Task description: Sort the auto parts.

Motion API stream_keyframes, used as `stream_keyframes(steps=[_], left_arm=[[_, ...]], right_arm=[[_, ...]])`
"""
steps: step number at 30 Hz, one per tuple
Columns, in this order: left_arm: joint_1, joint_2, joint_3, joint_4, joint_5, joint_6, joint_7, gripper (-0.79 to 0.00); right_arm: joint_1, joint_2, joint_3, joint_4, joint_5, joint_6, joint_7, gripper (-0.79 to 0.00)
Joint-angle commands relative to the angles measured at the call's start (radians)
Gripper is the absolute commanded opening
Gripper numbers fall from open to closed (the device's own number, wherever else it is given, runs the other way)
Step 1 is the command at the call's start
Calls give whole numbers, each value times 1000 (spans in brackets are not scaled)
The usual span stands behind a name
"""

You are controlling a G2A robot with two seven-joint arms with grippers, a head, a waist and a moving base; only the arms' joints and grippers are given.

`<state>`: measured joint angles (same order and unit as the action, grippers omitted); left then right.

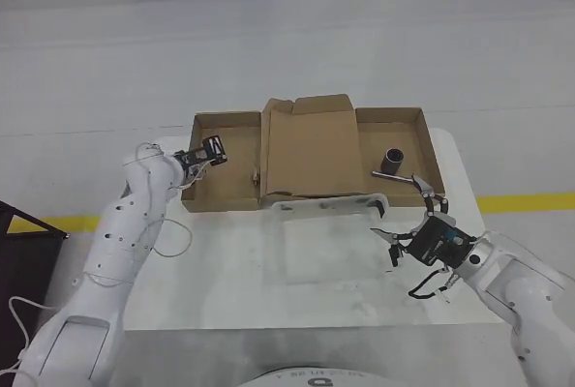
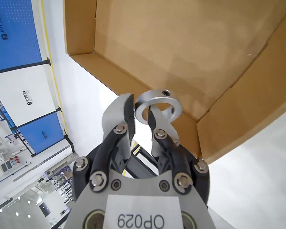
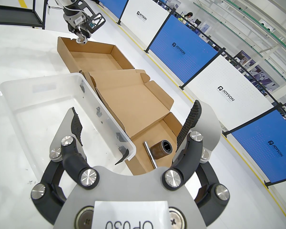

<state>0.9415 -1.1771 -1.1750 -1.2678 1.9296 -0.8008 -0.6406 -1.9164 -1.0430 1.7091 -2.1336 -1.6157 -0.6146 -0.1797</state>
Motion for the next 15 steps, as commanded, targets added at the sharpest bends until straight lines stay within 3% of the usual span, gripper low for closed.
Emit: stream_keyframes(steps=[1, 6, 9, 15], left_arm=[[1, 1, 0, -13, 2, -3, -5, 0], [8, 5, 8, -71, 33, -20, 0, 0], [18, 11, 22, -156, 89, -27, 49, 0], [84, 40, -14, -353, 186, 22, 304, 0]], right_arm=[[0, 0, 0, 0, 0, 0, 0, 0], [0, 0, 0, 0, 0, 0, 0, 0], [0, 0, 0, 0, 0, 0, 0, 0], [0, 0, 0, 0, 0, 0, 0, 0]])
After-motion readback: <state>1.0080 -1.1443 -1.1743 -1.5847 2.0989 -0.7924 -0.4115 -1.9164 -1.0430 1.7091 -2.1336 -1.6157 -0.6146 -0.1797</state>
